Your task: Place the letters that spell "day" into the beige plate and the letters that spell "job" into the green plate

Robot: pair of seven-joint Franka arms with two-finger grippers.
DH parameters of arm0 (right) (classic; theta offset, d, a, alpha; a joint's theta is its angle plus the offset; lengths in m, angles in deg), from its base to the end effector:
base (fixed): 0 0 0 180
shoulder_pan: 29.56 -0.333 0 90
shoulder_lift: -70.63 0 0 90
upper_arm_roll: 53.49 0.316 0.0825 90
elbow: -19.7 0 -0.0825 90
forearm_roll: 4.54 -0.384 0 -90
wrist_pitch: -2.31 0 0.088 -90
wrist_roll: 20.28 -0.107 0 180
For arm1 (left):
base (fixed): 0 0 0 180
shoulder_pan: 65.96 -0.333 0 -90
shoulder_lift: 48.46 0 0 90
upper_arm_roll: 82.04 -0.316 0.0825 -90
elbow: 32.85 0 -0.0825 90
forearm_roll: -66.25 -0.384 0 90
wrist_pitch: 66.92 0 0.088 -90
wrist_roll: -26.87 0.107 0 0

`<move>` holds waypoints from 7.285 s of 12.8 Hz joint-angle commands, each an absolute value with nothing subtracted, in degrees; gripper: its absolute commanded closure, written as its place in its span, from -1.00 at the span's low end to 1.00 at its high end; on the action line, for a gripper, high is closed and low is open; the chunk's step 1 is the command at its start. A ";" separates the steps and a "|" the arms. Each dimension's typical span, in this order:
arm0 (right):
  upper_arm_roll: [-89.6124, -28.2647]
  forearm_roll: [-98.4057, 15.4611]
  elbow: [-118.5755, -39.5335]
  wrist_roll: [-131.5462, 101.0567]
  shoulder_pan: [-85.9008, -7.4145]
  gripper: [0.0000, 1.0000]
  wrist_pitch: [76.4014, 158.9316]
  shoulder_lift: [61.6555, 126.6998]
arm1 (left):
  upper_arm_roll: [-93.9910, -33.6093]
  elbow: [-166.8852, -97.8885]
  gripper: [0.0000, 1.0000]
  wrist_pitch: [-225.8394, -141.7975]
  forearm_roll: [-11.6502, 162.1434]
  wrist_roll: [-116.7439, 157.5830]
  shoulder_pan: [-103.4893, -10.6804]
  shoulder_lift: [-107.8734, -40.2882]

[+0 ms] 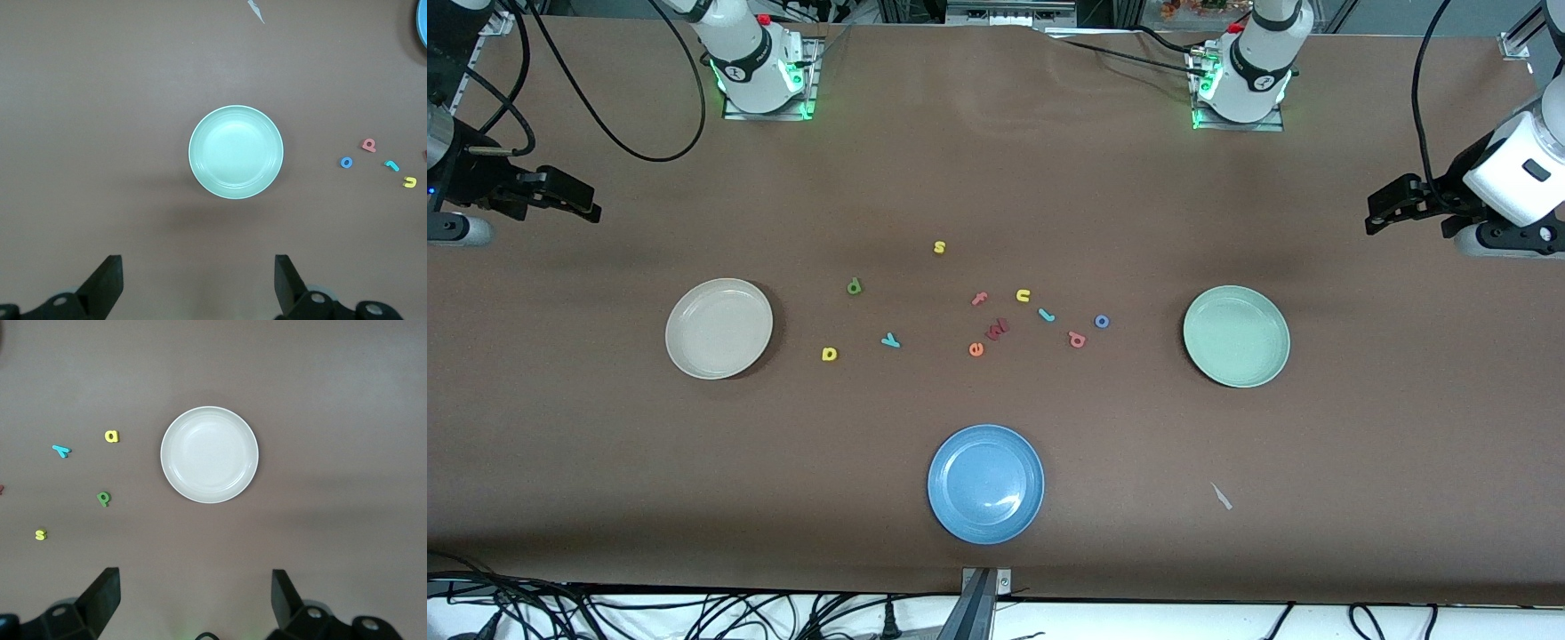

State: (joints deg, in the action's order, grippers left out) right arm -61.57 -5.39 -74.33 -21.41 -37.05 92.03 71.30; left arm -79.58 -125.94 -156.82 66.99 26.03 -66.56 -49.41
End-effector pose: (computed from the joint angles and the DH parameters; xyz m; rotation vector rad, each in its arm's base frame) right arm 0.5540 -0.0037 0.5846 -3.1255 0.0479 0.1358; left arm 0.5563 -0.0193 0.5898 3.1275 -0.0272 -0.1135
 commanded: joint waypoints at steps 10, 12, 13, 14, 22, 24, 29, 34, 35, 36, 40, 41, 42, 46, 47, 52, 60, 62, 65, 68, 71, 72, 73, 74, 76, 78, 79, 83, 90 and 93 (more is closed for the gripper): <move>-61.22 -4.54 -73.90 -21.51 -36.59 -1.00 91.26 71.15 | -79.14 -126.28 -1.00 -156.39 65.55 27.05 -66.66 -48.55; -61.22 -4.54 -73.99 -21.33 -36.59 -1.00 91.17 71.15 | -79.14 -126.28 -1.00 -156.30 65.55 27.05 -66.66 -48.55; -61.22 -4.54 -73.99 -21.33 -36.59 -1.00 91.17 71.15 | -79.14 -126.28 -1.00 -156.30 65.55 27.05 -66.66 -48.55; -61.22 -4.54 -73.99 -21.42 -36.59 -1.00 91.17 71.15 | -79.14 -126.28 -1.00 -156.30 65.55 27.05 -66.66 -48.55; -61.22 -4.54 -73.99 -20.80 -36.59 -1.00 90.99 71.15 | -79.14 -126.28 -1.00 -156.30 65.55 27.05 -66.66 -48.55; -61.22 -4.54 -73.99 -20.80 -36.59 -1.00 90.90 71.15 | -79.14 -126.37 -1.00 -156.22 65.64 27.05 -66.75 -48.46; -61.22 -4.54 -73.99 -20.80 -36.59 -1.00 90.90 71.15 | -79.14 -126.28 -1.00 -156.30 65.55 27.05 -66.66 -48.55; -61.22 -4.54 -74.08 -21.07 -36.59 -1.00 90.90 71.15 | -79.05 -126.19 -1.00 -156.30 65.55 27.13 -66.57 -48.72; -61.22 -4.54 -74.08 -21.07 -36.59 -1.00 90.82 71.15 | -79.05 -126.36 -1.00 -156.30 65.55 27.13 -66.57 -48.72; -61.22 -4.54 -74.08 -21.07 -36.59 -1.00 90.82 71.15 | -79.05 -126.37 -1.00 -156.22 65.55 27.13 -66.57 -48.72; -61.22 -4.54 -74.08 -21.16 -36.59 -1.00 90.82 71.15 | -79.05 -126.28 -1.00 -156.39 65.55 27.13 -66.22 -48.99; -61.22 -4.54 -74.08 -21.24 -36.68 -1.00 90.38 71.15 | -79.05 -126.28 -1.00 -156.39 65.55 27.13 -66.22 -48.99; -61.22 -4.54 -74.08 -21.24 -36.68 -1.00 90.38 71.15 | -79.05 -126.28 -1.00 -156.39 65.46 27.13 -66.22 -49.07; -61.22 -4.54 -74.08 -21.16 -36.59 -1.00 90.38 71.15 | -79.05 -126.28 -1.00 -156.48 65.46 27.05 -66.05 -49.08; -61.22 -4.63 -74.08 -21.24 -36.59 -1.00 90.38 71.15 | -79.05 -126.28 -1.00 -156.39 65.46 27.05 -66.05 -49.16; -61.22 -4.63 -74.08 -21.16 -36.59 -1.00 90.29 71.15 | -79.05 -126.28 -1.00 -156.57 65.46 27.05 -66.05 -49.25; -61.22 -4.71 -74.08 -21.07 -36.59 -1.00 90.29 71.15 | -79.05 -126.28 -1.00 -156.74 65.46 27.05 -65.96 -49.43; -61.22 -4.71 -74.08 -21.15 -36.59 -1.00 90.29 71.15 | -79.05 -126.28 -1.00 -156.74 65.46 27.05 -65.96 -49.51; -61.22 -4.63 -74.16 -20.80 -36.68 -1.00 90.20 71.15 | -78.96 -126.19 -1.00 -157.01 65.46 26.43 -65.61 -50.21; -61.05 -4.71 -74.25 -20.98 -36.68 -1.00 89.06 71.15 | -76.51 -126.10 -1.00 -157.53 65.55 26.08 -65.08 -51.53; -61.05 -4.63 -74.25 -21.33 -36.68 -1.00 89.06 71.15 | -73.18 -126.10 -1.00 -157.71 65.55 26.08 -64.99 -53.72; -60.87 -4.63 -74.43 -21.94 -36.94 -1.00 89.14 71.15 | -71.51 -125.93 -1.00 -157.71 65.46 26.17 -64.82 -55.21; -60.70 -4.45 -74.60 -23.08 -37.46 -1.00 89.58 71.15 | -70.19 -125.84 -1.00 -157.71 65.46 26.08 -64.29 -57.05; -60.52 -4.45 -74.95 -24.22 -38.08 -1.00 89.67 71.15 | -69.91 -125.32 -1.00 -157.71 65.38 26.08 -63.59 -58.55; -60.26 -4.71 -76.44 -25.72 -38.17 -1.00 90.20 70.80 | -69.82 -124.00 -1.00 -157.71 65.46 25.90 -61.05 -61.46; -58.51 -5.06 -79.15 -26.51 -38.17 -1.00 93.52 70.28 | -69.82 -123.73 -1.00 -158.58 65.73 25.55 -58.59 -64.44; -57.02 -5.15 -81.26 -29.48 -38.17 -1.00 95.72 69.40 | -69.82 -123.73 -1.00 -159.63 65.81 25.55 -57.62 -66.20; -50.60 -5.07 -89.62 -38.81 -38.17 -1.00 103.54 66.94 | -69.91 -123.11 -1.00 -168.68 65.46 19.61 -52.52 -72.53; -42.69 -4.72 -99.74 -48.98 -38.26 -1.00 122.01 75.27 | -70.00 -124.17 -1.00 -178.10 65.55 17.20 -47.33 -82.46; -42.15 -4.45 -99.21 -50.51 -39.40 -1.00 124.73 81.94 | -70.00 -125.22 -1.00 -179.85 65.55 16.50 -46.98 -84.40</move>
